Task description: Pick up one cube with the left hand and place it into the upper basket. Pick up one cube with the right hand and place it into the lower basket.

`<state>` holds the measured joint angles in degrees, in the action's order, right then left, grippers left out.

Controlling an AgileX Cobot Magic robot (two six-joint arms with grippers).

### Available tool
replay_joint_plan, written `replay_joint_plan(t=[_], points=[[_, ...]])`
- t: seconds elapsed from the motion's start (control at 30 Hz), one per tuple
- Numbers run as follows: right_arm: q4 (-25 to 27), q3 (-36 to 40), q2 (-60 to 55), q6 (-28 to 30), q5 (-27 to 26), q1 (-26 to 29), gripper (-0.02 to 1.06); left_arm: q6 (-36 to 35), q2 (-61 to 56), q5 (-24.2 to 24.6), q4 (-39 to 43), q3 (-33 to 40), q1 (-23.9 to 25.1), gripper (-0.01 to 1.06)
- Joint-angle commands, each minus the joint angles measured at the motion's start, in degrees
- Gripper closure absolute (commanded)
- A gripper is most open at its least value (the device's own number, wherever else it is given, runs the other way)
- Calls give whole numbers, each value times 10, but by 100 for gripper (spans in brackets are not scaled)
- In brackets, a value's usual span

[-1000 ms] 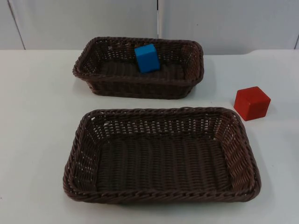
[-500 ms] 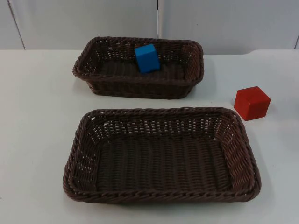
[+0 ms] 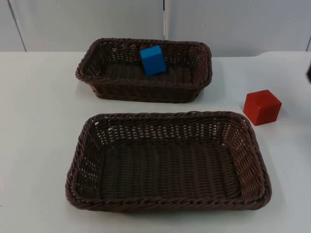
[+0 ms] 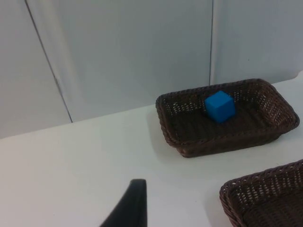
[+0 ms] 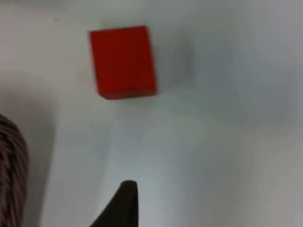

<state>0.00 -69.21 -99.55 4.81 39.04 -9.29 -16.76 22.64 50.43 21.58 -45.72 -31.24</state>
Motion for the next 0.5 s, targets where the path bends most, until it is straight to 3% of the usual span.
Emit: replay_joint_plan(t=[0.0,0.17,0.27,0.47], points=[[0,-13,-20,5,-20,-17,1,-2,-3,-6,3,4,0,7],[0,-43,-95,-2,-77,-52,1,-2,-3,-3,3,4,0,7],[0,-51,-131,-44,-122,-54,1,-2,-3,-2,3,4,0,7],[3,-51,-177,-48,-205,-54,1,-2,-3,-2,2,4,0,7]])
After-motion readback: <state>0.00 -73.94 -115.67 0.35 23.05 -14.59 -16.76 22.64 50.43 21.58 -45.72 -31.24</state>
